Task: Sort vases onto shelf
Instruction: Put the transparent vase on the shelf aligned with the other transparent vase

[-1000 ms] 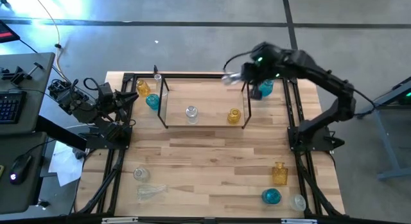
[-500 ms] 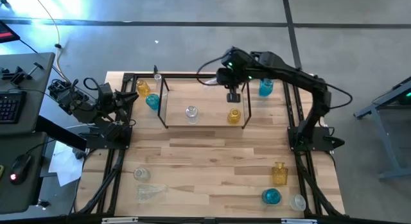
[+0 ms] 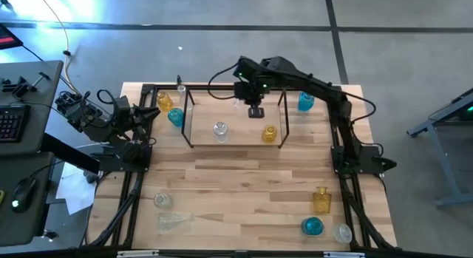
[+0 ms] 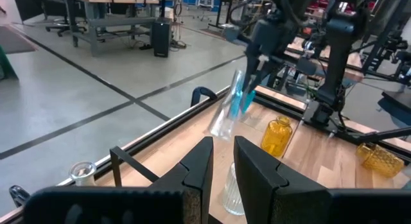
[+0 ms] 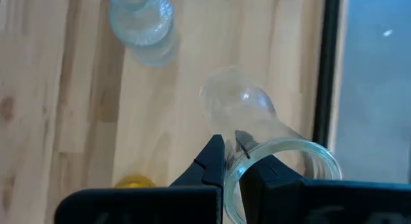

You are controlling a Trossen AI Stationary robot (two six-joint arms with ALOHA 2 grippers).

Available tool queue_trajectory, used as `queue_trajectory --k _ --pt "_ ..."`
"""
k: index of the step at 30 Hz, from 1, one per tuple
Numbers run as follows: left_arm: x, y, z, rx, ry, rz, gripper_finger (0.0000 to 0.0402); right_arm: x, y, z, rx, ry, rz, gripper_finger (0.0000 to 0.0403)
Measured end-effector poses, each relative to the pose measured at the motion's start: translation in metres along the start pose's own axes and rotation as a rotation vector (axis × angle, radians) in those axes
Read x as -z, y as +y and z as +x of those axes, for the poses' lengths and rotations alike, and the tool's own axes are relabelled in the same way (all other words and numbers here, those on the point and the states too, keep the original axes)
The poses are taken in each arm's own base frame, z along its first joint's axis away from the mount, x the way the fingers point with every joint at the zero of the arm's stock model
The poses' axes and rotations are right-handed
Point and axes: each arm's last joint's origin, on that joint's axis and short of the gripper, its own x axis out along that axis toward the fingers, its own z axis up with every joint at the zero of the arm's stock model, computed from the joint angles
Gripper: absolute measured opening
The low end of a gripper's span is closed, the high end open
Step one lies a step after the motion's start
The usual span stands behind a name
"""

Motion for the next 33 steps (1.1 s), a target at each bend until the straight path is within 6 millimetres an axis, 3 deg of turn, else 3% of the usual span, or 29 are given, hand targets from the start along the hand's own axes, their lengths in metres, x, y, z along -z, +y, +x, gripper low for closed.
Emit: queue_trajectory --k 10,23,33 --pt "0.000 0.000 0.000 0.000 0.000 0.001 0.0056 0.001 0.004 0.012 -0.117 0.046 0.015 0.0001" --pt "0.000 0.000 0.000 0.000 0.000 0.006 0.0056 -0.008 0.036 0.018 -0.229 0.077 -0.034 0.0001" --pt "0.000 -0.001 0.000 0.009 0.007 0.000 0.0056 -0.008 0.036 0.032 -0.255 0.120 -0.025 0.0001"
